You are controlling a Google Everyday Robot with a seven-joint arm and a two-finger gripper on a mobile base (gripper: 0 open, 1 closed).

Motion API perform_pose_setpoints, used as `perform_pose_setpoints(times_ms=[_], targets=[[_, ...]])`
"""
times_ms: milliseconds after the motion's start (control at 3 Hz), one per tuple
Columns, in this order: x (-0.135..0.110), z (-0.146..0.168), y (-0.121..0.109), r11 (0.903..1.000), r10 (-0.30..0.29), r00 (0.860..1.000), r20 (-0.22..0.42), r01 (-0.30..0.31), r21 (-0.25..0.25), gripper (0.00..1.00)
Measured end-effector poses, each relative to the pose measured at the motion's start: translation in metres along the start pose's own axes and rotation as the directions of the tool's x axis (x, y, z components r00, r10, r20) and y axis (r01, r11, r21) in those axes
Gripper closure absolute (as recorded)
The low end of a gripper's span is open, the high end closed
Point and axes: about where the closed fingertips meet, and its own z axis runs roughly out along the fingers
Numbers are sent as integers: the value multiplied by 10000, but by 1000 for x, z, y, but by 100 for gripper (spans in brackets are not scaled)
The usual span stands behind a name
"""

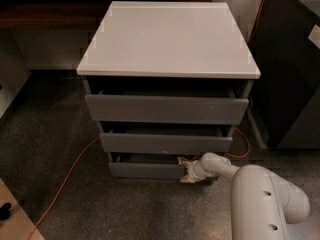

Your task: Pick orange from bottom drawer and place on counter

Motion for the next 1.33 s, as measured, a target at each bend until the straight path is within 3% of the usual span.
perform_pose_setpoints(times_ms=[667,1000,1333], targets=[[2,0,7,9995,268,9996,18,-267,-145,95],[-1,-6,7,9994,292,9996,26,-292,-162,100],[-7,-14,30,9972,638,9979,143,-632,-393,100]])
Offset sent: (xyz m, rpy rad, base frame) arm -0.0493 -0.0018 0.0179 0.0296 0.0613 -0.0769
